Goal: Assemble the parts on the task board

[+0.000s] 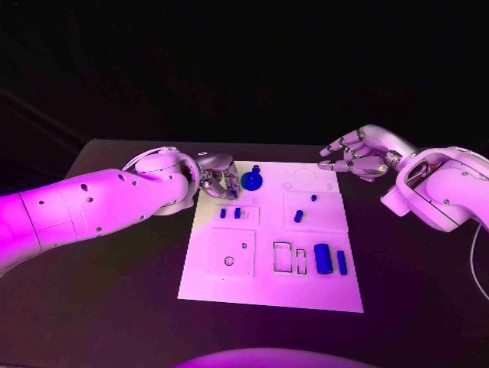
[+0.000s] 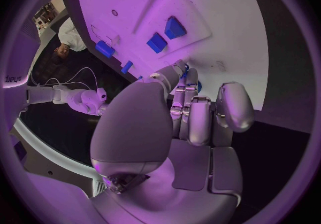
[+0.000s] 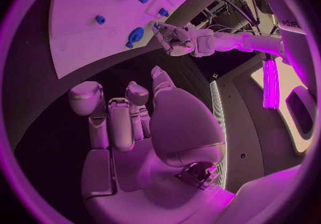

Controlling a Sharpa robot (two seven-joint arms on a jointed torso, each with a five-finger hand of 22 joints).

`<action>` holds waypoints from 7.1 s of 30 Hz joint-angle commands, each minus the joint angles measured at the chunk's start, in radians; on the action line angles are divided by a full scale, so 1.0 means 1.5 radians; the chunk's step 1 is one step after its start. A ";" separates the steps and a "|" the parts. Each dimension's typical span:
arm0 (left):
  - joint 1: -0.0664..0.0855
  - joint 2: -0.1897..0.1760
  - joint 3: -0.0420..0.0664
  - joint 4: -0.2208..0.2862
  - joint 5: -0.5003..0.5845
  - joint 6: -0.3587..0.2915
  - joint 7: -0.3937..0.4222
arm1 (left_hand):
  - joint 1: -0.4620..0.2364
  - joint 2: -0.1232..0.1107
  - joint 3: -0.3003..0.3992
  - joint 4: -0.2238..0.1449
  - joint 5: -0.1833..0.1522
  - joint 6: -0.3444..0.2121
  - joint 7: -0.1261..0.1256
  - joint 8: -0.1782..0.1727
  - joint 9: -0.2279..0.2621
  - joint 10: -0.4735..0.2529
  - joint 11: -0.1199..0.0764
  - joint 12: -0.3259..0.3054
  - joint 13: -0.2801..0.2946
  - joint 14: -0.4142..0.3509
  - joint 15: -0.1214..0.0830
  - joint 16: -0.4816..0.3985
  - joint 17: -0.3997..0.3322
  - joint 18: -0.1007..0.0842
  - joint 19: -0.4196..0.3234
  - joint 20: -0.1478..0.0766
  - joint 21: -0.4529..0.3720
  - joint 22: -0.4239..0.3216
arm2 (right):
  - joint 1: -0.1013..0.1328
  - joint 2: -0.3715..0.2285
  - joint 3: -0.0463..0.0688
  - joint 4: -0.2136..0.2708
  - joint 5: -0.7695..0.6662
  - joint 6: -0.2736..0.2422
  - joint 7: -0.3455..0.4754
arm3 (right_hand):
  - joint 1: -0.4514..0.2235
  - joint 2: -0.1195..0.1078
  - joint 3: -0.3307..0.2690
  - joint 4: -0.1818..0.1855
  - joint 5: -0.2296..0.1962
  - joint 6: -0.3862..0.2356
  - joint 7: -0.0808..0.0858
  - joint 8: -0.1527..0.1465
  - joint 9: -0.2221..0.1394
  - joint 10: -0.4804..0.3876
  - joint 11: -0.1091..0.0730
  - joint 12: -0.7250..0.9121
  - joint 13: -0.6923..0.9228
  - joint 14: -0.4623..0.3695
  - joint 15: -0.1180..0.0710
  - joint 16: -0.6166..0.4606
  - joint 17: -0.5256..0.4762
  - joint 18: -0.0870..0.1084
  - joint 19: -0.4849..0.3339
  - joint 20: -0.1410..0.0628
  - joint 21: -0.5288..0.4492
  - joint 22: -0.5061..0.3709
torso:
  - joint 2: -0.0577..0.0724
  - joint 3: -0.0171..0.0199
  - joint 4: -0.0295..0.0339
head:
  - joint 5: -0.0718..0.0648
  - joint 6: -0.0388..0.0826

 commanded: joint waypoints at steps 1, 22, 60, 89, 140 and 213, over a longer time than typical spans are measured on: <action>0.000 0.002 0.000 0.002 -0.004 0.017 -0.004 | -0.006 0.001 0.003 0.000 -0.002 0.002 0.002 -0.002 0.000 0.002 0.001 -0.004 0.001 0.022 -0.001 -0.003 0.000 -0.005 -0.002 0.003 -0.001 0.001 | 0.000 0.001 0.000 0.000 0.000 0.005 0.006 | 0.005 0.002 -0.003 0.000 0.004 0.000 -0.003 0.004 -0.001 -0.002 -0.004 0.003 0.000 0.036 -0.006 -0.002 0.014 0.009 0.001 -0.006 -0.004 -0.001 | 0.000 0.0000 -0.0001 | 0.001 -0.001; -0.001 0.003 -0.001 0.004 -0.006 0.036 -0.018 | -0.007 0.000 0.004 -0.002 -0.003 0.003 0.002 -0.003 0.000 0.003 0.001 -0.004 0.002 0.021 -0.001 -0.005 -0.003 -0.004 -0.004 0.003 -0.005 -0.002 | 0.000 0.001 0.000 0.000 0.000 0.006 0.007 | 0.005 0.003 -0.003 0.001 0.004 0.000 -0.003 0.004 -0.001 -0.002 -0.004 0.002 0.000 0.036 -0.006 -0.003 0.013 0.009 0.000 -0.006 -0.005 -0.002 | 0.000 0.0000 -0.0004 | 0.001 -0.002; -0.003 -0.015 -0.001 0.006 0.007 0.012 -0.018 | -0.041 -0.025 0.007 0.001 0.009 -0.062 0.028 -0.051 -0.008 -0.061 0.029 -0.051 -0.011 0.011 0.021 -0.020 -0.033 0.004 -0.025 0.022 -0.042 -0.027 | -0.001 0.001 0.000 -0.015 -0.009 0.014 -0.007 | 0.017 0.004 -0.002 -0.002 0.005 0.000 -0.003 0.005 -0.002 -0.059 -0.004 -0.094 -0.084 0.028 -0.006 -0.028 -0.016 0.018 -0.023 -0.005 -0.037 -0.053 | -0.001 -0.0011 -0.0002 | -0.003 -0.002; -0.004 -0.086 -0.005 0.085 0.980 -0.166 0.335 | -0.057 -0.001 0.024 -0.002 0.009 -0.062 0.038 -0.050 -0.007 -0.068 0.036 -0.019 -0.014 -0.153 0.028 -0.282 -0.373 0.061 -0.187 0.032 -0.363 -0.279 | -0.046 0.066 -0.009 -0.035 -0.521 0.111 -0.098 | 0.102 -0.059 0.225 -0.068 -0.182 0.081 -0.018 -0.035 -0.012 -0.123 0.002 -0.575 -0.599 0.025 -0.003 -0.095 -0.085 0.025 -0.016 -0.001 -0.087 -0.115 | 0.000 0.0000 0.0005 | -0.033 0.016; -0.005 -0.089 -0.007 0.089 0.987 -0.136 0.304 | -0.054 0.008 0.018 -0.014 0.013 -0.069 0.044 -0.050 -0.008 -0.082 0.040 -0.005 -0.014 -0.173 0.030 -0.309 -0.412 0.060 -0.192 0.031 -0.379 -0.289 | -0.069 0.104 -0.010 -0.066 -0.526 0.024 -0.092 | 0.057 -0.030 0.360 -0.101 -0.188 0.163 -0.034 -0.024 0.009 -0.027 -0.016 -0.600 -0.675 0.031 -0.019 -0.099 -0.098 0.018 0.009 -0.017 -0.067 -0.083 | -0.001 -0.0002 -0.0002 | -0.032 0.006; -0.007 -0.080 -0.008 0.093 0.981 -0.129 0.299 | -0.059 0.013 0.013 -0.015 0.013 -0.079 0.050 -0.050 -0.008 -0.097 0.045 0.000 -0.015 -0.176 0.034 -0.310 -0.420 0.059 -0.192 0.035 -0.387 -0.295 | -0.153 0.202 -0.013 0.042 -0.474 0.060 -0.046 | 0.048 -0.032 0.378 -0.111 -0.186 0.158 -0.021 -0.030 0.014 -0.025 -0.005 -0.615 -0.678 0.031 -0.011 -0.093 -0.095 0.015 0.014 -0.011 -0.058 -0.070 | 0.000 -0.0010 -0.0005 | 0.014 -0.022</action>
